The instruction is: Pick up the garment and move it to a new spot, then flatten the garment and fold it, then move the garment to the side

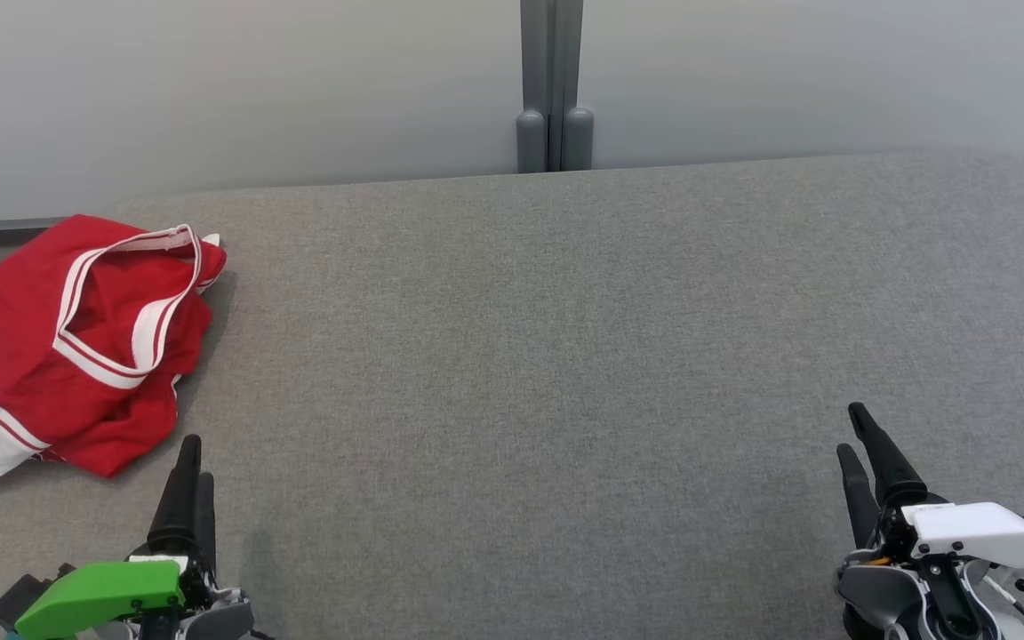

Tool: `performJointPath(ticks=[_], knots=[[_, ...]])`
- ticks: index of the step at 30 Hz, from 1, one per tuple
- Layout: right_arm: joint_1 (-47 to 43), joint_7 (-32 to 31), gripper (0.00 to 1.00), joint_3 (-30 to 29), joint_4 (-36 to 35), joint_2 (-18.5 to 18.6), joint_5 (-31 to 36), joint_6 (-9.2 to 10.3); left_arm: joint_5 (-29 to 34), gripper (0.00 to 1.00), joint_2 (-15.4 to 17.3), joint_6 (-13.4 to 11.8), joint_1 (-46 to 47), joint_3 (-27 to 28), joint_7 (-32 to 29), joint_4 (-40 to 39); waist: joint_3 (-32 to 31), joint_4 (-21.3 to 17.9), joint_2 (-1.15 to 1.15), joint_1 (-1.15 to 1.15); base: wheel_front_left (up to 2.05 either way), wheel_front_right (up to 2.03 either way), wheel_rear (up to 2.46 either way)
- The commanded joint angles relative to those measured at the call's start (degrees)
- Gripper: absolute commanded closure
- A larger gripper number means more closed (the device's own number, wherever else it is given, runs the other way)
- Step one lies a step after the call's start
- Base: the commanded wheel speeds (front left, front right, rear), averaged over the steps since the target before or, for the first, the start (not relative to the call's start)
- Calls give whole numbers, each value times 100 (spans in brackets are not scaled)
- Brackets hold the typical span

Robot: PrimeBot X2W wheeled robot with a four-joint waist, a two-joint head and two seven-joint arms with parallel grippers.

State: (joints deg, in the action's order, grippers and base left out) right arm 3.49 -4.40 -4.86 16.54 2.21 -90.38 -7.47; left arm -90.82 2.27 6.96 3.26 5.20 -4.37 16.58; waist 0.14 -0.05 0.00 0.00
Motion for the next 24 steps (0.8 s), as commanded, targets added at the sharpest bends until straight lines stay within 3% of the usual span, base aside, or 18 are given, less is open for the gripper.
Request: performJointPath(ticks=[1, 24], knots=[[104, 69, 0, 28, -111, 21, 184, 0, 219, 0, 32, -37, 75, -39, 64, -131, 0, -1, 0, 0, 0, 0, 0], [30, 629, 0, 137, -375, 39, 3089, -1, 2999, 0, 168, -485, 3, -560, 623, -393, -13, 27, 0, 0, 0, 0, 0]])
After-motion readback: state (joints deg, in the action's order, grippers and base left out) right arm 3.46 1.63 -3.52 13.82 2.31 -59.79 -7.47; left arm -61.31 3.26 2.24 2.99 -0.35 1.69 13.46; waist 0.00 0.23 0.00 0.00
